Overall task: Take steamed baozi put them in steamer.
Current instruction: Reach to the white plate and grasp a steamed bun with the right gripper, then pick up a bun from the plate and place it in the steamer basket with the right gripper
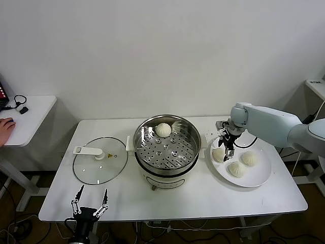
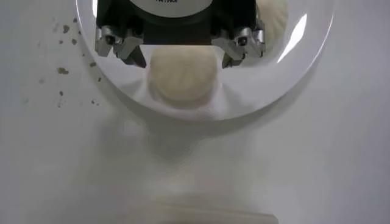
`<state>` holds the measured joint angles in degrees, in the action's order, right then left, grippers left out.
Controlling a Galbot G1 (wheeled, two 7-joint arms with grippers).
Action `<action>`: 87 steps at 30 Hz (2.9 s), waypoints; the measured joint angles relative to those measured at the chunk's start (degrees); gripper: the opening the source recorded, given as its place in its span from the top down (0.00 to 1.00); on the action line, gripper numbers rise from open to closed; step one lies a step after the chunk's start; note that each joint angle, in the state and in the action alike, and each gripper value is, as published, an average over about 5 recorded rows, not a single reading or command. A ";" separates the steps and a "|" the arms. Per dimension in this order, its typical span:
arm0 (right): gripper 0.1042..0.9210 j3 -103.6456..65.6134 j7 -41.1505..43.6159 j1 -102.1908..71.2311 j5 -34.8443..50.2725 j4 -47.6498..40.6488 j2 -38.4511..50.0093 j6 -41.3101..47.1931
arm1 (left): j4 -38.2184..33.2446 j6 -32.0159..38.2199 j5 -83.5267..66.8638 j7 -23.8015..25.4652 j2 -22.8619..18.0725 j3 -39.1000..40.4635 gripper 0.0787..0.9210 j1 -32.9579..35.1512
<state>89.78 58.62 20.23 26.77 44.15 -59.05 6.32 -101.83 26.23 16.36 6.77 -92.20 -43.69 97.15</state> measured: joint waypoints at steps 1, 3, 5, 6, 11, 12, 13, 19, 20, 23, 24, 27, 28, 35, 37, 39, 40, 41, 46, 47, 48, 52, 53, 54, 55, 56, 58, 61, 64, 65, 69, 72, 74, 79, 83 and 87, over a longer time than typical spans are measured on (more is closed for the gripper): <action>0.13 -0.10 -0.04 -0.12 -0.09 -0.13 -0.03 0.01 | 0.01 0.01 0.01 0.00 0.00 0.00 0.12 0.00; 0.15 -0.30 -0.10 -0.35 -0.28 -0.39 -0.12 0.02 | 0.01 0.02 0.02 -0.01 0.00 0.00 0.12 -0.01; 0.20 -0.52 -0.11 -0.54 -0.52 -0.65 -0.24 0.00 | 0.02 0.04 0.05 -0.01 0.00 -0.02 0.12 -0.01; 0.22 -0.64 -0.11 -0.61 -0.65 -0.77 -0.30 -0.03 | 0.02 0.05 0.07 -0.02 0.00 -0.04 0.12 -0.01; 0.32 -1.08 -0.11 -0.68 -1.15 -0.98 -0.38 -0.16 | 0.02 0.13 0.20 -0.02 0.00 -0.15 0.12 -0.04; 0.33 -1.16 -0.12 -0.68 -1.23 -0.98 -0.35 -0.16 | 0.01 0.14 0.23 -0.02 0.00 -0.16 0.12 -0.04; 0.34 -1.22 -0.12 -0.67 -1.28 -0.94 -0.29 -0.15 | -0.02 0.15 0.25 -0.02 0.00 -0.18 0.12 -0.04; 0.35 -0.70 0.01 0.51 -1.12 0.59 0.66 0.16 | -0.28 0.18 0.30 -0.04 0.00 -0.37 0.12 0.09; 0.35 -0.38 0.09 0.99 -0.97 1.12 0.92 0.19 | -0.35 0.18 0.31 -0.04 0.00 -0.41 0.12 0.11; 0.35 1.12 0.36 3.10 -0.18 3.14 1.82 0.29 | -0.56 0.19 0.32 -0.06 0.00 -0.53 0.12 0.17; 0.35 1.84 0.46 4.09 0.21 3.98 2.18 0.33 | -0.61 0.19 0.32 -0.06 0.00 -0.55 0.12 0.19; 0.36 4.54 0.72 7.92 1.75 6.95 3.40 0.55 | -0.67 0.19 0.37 -0.10 0.00 -0.55 0.12 0.22; 0.36 5.57 0.81 9.42 2.39 8.08 3.82 0.66 | -0.68 0.19 0.43 -0.11 0.00 -0.53 0.12 0.23; 0.36 13.43 1.54 21.85 8.93 17.30 5.60 1.82 | -1.24 0.18 0.97 -0.11 0.00 -0.24 0.12 0.67; 0.35 15.57 1.58 25.60 11.27 19.97 5.64 2.26 | -1.40 0.19 1.19 -0.12 0.00 -0.15 0.12 0.78; 0.35 17.46 1.59 29.24 13.67 22.53 5.55 2.74 | -1.50 0.20 1.41 -0.13 0.00 -0.02 0.12 0.85; 0.35 18.25 1.60 30.92 14.84 23.71 5.44 2.98 | -1.52 0.21 1.51 -0.14 0.00 0.06 0.12 0.88; 0.35 18.94 1.60 32.52 16.01 24.85 5.26 3.23 | -1.55 0.23 1.60 -0.14 0.00 0.16 0.12 0.89; 0.35 20.84 1.13 38.22 21.41 29.18 3.45 4.59 | -1.84 0.34 1.94 -0.18 0.00 0.68 0.12 0.94; 0.35 20.91 0.92 38.94 22.42 29.75 2.89 4.93 | -1.92 0.34 1.99 -0.18 0.00 0.75 0.12 0.93; 0.35 20.89 0.68 39.53 23.38 30.22 2.28 5.27 | -2.02 0.34 2.03 -0.18 0.00 0.80 0.12 0.92; 0.35 19.84 -0.48 40.59 26.59 31.28 -0.60 6.78 | -2.53 0.23 2.09 -0.12 0.00 0.84 0.12 0.84; 0.35 19.41 -0.82 40.57 27.23 31.36 -1.45 7.15 | -2.66 0.19 2.09 -0.09 0.00 0.82 0.12 0.84; 0.35 18.94 -1.17 40.45 27.82 31.37 -2.32 7.50 | -2.79 0.15 2.07 -0.04 0.00 0.78 0.12 0.84; 0.35 18.48 -1.49 40.23 28.31 31.32 -3.23 7.82 | -2.90 0.10 2.05 0.00 0.00 0.71 0.12 0.84; 0.35 18.00 -1.81 39.90 28.75 31.17 -4.17 8.12 | -2.99 0.06 2.01 0.04 0.00 0.65 0.12 0.83; 0.35 17.07 -2.38 39.00 29.46 30.67 -6.08 8.65 | -3.10 -0.01 1.95 0.13 0.00 0.53 0.12 0.80; 0.35 15.71 -3.10 37.28 30.19 29.38 -9.08 9.32 | -3.18 -0.06 1.90 0.21 0.00 0.45 0.12 0.78; 0.35 14.41 -3.61 35.31 30.56 27.74 -12.05 9.82 | -3.26 -0.07 1.89 0.27 0.00 0.41 0.12 0.81; 0.35 14.01 -3.74 34.61 30.63 27.15 -13.00 9.94 | -3.27 -0.07 1.88 0.28 0.00 0.39 0.12 0.82; 0.35 12.59 -4.01 31.77 30.73 24.62 -16.53 10.29 | -3.34 -0.06 1.88 0.34 0.00 0.24 0.12 0.87; 0.35 11.81 -4.03 29.67 30.62 22.66 -18.90 10.43 | -3.40 -0.06 1.88 0.37 0.00 0.09 0.12 0.88; 0.35 11.50 -4.03 28.36 30.46 21.38 -20.34 10.49 | -3.39 -0.06 1.88 0.39 0.00 0.02 0.12 0.90; 0.35 11.16 -4.03 25.42 29.78 18.45 -23.21 10.60 | -3.32 0.00 1.88 0.46 0.00 -0.04 0.12 1.02; 0.35 10.98 -4.03 23.46 29.23 16.76 -24.80 10.69 | -3.34 0.04 1.88 0.51 0.00 -0.05 0.12 1.05; 0.35 10.74 -4.02 22.00 28.73 15.34 -26.08 10.75 | -3.34 0.05 1.88 0.54 0.00 -0.07 0.12 0.98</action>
<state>100.53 54.60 42.23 55.50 59.49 -85.13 17.07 -105.17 26.28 18.24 7.31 -92.20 -43.76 98.13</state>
